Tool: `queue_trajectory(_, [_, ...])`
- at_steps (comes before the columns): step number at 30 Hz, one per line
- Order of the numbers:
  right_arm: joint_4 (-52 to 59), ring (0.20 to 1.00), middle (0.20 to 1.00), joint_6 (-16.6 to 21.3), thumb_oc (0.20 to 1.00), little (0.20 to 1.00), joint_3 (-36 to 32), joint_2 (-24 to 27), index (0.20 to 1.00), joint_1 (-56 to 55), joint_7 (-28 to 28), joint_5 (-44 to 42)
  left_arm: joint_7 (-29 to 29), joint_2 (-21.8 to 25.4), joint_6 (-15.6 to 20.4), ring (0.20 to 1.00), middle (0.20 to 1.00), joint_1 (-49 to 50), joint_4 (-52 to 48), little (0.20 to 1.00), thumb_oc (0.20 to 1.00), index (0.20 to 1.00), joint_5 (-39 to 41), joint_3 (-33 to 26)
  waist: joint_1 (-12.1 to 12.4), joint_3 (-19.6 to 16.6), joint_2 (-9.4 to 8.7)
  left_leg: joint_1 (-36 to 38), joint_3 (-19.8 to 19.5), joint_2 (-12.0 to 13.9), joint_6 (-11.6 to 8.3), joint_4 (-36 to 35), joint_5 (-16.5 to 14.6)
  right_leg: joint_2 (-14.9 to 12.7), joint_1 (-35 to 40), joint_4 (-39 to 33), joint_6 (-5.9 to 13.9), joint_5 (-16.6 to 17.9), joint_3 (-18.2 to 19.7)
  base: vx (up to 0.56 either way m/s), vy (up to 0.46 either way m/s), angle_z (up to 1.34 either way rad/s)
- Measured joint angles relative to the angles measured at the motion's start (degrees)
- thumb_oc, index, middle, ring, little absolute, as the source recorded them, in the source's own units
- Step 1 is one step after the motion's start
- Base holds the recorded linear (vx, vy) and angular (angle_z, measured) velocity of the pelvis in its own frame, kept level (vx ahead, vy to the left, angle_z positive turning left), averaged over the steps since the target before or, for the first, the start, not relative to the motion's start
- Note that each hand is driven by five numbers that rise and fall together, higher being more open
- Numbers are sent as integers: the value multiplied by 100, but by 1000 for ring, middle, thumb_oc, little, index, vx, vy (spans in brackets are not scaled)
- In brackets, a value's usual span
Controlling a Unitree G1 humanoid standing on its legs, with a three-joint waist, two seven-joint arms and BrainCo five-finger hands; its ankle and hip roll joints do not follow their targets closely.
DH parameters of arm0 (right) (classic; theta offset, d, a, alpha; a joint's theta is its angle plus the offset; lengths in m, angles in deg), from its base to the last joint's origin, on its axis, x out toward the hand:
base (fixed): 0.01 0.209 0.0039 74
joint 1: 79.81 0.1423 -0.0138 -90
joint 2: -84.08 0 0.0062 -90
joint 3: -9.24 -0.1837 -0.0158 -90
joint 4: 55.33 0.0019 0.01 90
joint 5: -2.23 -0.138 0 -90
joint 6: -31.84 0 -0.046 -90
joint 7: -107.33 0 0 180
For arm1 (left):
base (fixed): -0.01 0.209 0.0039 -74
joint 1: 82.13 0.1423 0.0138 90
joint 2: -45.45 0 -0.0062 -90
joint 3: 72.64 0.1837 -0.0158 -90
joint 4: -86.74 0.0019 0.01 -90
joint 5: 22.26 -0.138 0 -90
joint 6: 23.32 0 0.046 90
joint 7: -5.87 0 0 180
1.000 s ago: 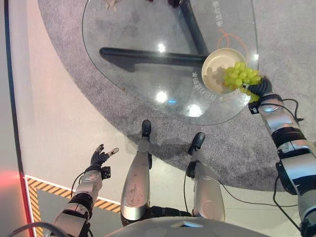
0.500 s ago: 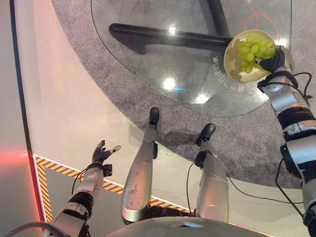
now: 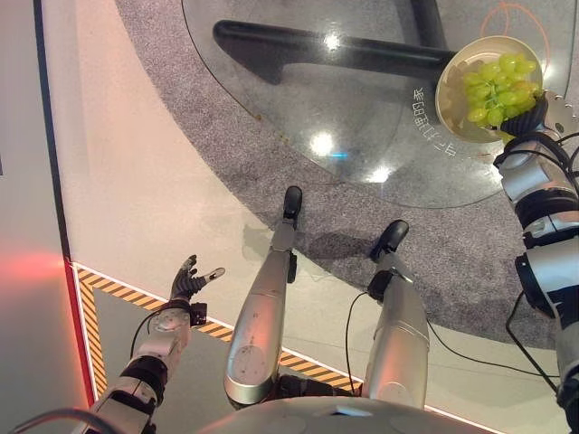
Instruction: Pick up fruits into the plate
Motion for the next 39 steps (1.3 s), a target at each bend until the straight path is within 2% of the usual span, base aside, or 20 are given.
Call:
queue_trajectory(6, [-34, 1000, 1000, -27, 1000, 1000, 82, 24, 1000, -47, -59, 451, -9, -1, -5, 1000, 1000, 0, -61, 1000, 1000, 1000, 2, 20, -17, -2, 30, 0, 0, 1, 0, 0, 0, 2, -3, -1, -13, 16, 3, 0, 0, 0])
queue_trajectory(10, [-39, 1000, 1000, 97, 1000, 1000, 180, 43, 1000, -108, -5, 573, -40, 0, -1, 1000, 1000, 0, -62, 1000, 1000, 1000, 2, 16, -23, -2, 30, 17, 0, 2, 0, 0, 0, 5, 11, -1, 3, 27, 3, -23, 8, 0])
queue_trajectory(12, [-40, 1000, 1000, 300, 1000, 1000, 176, 42, 1000, -150, 150, 625, -41, -1, 0, 1000, 1000, -2, -61, 1000, 1000, 1000, 2, 19, -23, -2, 30, 30, 2, 1, 3, 2, 5, 6, 24, 0, -1, 35, 3, -100, 33, 0])
queue_trajectory(19, [700, 1000, 1000, 1472, 1000, 1000, 185, 72, 1000, -506, 1023, 1050, -40, -6, 9, 1000, 1000, -8, -33, 1000, 1000, 1000, 3, 14, -129, -2, 30, 115, 8, 10, 3, 2, 4, 12, 108, -9, -2, 35, 2, -14, 4, 0])
queue_trajectory(21, [788, 1000, 1000, 1672, 1000, 1000, 193, 73, 1000, -613, 1108, 1275, -39, -8, 12, 1000, 1000, -17, -15, 1000, 1000, 1000, 4, 12, -155, -3, 29, 177, 13, 11, 3, 0, 4, 13, 175, -17, -2, 36, 2, -45, 2, 0])
queue_trajectory(25, [783, 1000, 1000, 1877, 1000, 1000, 527, 114, 1000, -722, 885, 1862, -38, -6, 14, 1000, 1000, -49, 22, 1000, 1000, 1000, 22, 10, -217, -4, 25, 298, 11, 25, 4, -3, 2, 29, 313, -44, -1, 35, -7, -49, -37, 0])
queue_trajectory(30, [729, 1000, 1000, 1836, 1000, 1000, 831, 175, 1000, -809, 434, 2316, -38, -4, 12, 1000, 1000, -58, 28, 1000, 1000, 1000, 52, 7, -253, -5, 20, 377, 3, 45, 4, -6, 2, 56, 416, -80, -8, 42, -19, -36, -41, 0])
queue_trajectory(36, [653, 1000, 1000, 1837, 1000, 1000, 892, 135, 1000, -1351, 134, 2466, -40, 9, 8, 1000, 1000, -117, 111, 1000, 1000, 1000, 41, -24, -291, -22, -25, 965, -38, 78, 3, -136, -7, 122, 1133, -396, -18, 98, -139, -65, -11, 4])
queue_trajectory(39, [620, 1000, 1000, 1982, 1000, 1000, 612, -170, 1000, -1866, 142, 2307, -45, 15, -38, 1000, 1000, -189, 288, 1000, 1000, 1000, -27, -102, -301, -41, -100, 1577, 2, 119, -4, -360, -19, 196, 1757, -688, 2, 129, -153, -17, 10, -4])
